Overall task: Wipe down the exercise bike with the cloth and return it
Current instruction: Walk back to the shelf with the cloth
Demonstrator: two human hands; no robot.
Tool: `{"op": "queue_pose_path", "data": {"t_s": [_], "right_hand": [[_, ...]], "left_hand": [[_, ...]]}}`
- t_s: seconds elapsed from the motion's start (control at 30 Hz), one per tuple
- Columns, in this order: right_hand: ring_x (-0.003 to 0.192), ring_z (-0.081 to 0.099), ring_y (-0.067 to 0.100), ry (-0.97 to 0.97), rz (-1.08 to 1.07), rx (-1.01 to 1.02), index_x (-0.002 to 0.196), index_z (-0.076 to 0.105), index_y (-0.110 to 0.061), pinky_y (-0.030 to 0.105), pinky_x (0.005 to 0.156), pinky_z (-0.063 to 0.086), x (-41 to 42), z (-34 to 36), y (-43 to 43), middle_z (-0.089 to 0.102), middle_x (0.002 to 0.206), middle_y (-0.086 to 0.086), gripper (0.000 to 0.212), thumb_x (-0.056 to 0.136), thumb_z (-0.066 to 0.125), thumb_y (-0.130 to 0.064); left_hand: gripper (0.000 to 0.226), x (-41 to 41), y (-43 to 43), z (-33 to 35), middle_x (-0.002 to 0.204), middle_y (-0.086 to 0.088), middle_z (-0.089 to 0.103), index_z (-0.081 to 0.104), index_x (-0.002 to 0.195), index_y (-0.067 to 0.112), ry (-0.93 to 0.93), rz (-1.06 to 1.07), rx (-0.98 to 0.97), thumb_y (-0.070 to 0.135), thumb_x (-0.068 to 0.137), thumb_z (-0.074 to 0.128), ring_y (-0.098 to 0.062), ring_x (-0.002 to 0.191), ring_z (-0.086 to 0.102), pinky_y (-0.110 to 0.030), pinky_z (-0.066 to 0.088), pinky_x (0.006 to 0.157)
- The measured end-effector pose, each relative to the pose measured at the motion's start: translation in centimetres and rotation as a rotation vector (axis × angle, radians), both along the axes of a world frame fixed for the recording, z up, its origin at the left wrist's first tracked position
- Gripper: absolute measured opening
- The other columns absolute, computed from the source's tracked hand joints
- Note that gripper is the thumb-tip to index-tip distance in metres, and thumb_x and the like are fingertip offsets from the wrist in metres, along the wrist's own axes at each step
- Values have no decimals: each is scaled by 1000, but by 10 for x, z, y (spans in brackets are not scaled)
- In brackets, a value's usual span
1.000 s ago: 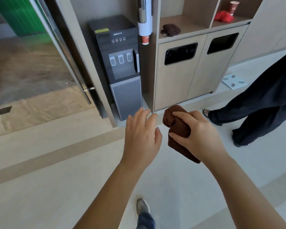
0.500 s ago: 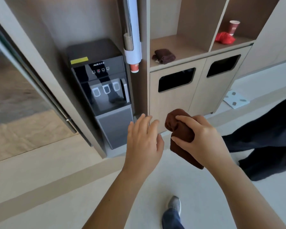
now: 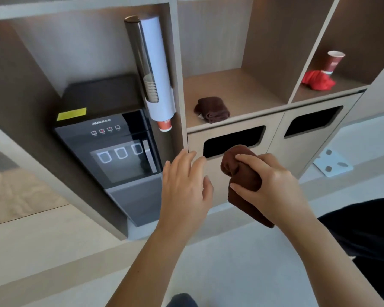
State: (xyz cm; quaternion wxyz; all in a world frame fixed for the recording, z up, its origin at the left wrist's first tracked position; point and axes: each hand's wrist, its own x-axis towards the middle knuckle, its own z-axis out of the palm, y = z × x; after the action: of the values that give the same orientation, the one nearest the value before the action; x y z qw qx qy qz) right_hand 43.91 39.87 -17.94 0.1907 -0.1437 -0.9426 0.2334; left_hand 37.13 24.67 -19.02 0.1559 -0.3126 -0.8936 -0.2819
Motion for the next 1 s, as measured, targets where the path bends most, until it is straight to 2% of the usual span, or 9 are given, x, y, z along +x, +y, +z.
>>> {"op": "queue_pose_path", "data": {"t_s": [0.13, 0.37, 0.47, 0.6, 0.73, 0.9, 1.0], "right_hand": [[86, 60, 27, 20, 9, 12, 121, 57, -29, 35, 71, 51, -41, 13, 28, 57, 109, 3, 55, 69, 73, -34], [84, 60, 24, 65, 42, 41, 121, 56, -33, 35, 72, 52, -123, 53, 59, 56, 104, 1, 56, 68, 73, -36], [88, 60, 25, 86, 86, 32, 121, 56, -34, 40, 77, 52, -158, 65, 63, 56, 106, 2, 57, 67, 73, -37], [87, 60, 26, 127, 123, 44, 121, 57, -33, 38, 76, 52, -187, 77, 67, 56, 104, 2, 57, 66, 74, -37], [90, 59, 24, 119, 218, 51, 121, 54, -37, 36, 79, 50, -213, 93, 69, 55, 105, 0, 57, 67, 72, -40], [94, 59, 23, 143, 371, 48, 121, 54, -37, 33, 83, 48, -239, 122, 67, 56, 108, 0, 57, 68, 74, -37], [92, 58, 21, 153, 484, 40, 120, 54, -39, 32, 83, 48, -250, 140, 57, 55, 105, -2, 57, 66, 71, -41]], "left_hand": [[34, -43, 32, 15, 122, -17, 56, 59, 114, 2, 41, -3, 8, 6, 81, 63, -34, 123, 45, -58, 32, 102], [33, -122, 67, 53, 122, -17, 56, 59, 114, 1, 132, -17, 87, 6, 81, 62, -35, 124, 44, -54, 30, 104], [33, -157, 67, 65, 120, -19, 57, 59, 113, 0, 178, 11, 99, 5, 80, 63, -37, 120, 46, -59, 35, 98], [31, -183, 68, 76, 118, -18, 58, 61, 110, 1, 236, 71, 93, 4, 79, 64, -37, 120, 47, -56, 30, 100], [30, -199, 67, 88, 116, -18, 59, 61, 109, 2, 286, 131, 86, 8, 79, 62, -37, 118, 49, -53, 29, 101], [32, -207, 58, 110, 119, -19, 58, 61, 110, 1, 293, 258, 79, 7, 79, 64, -36, 120, 47, -56, 31, 100], [32, -211, 47, 124, 117, -20, 58, 61, 109, 1, 324, 344, 84, 12, 79, 58, -37, 118, 49, -56, 35, 98]]}}
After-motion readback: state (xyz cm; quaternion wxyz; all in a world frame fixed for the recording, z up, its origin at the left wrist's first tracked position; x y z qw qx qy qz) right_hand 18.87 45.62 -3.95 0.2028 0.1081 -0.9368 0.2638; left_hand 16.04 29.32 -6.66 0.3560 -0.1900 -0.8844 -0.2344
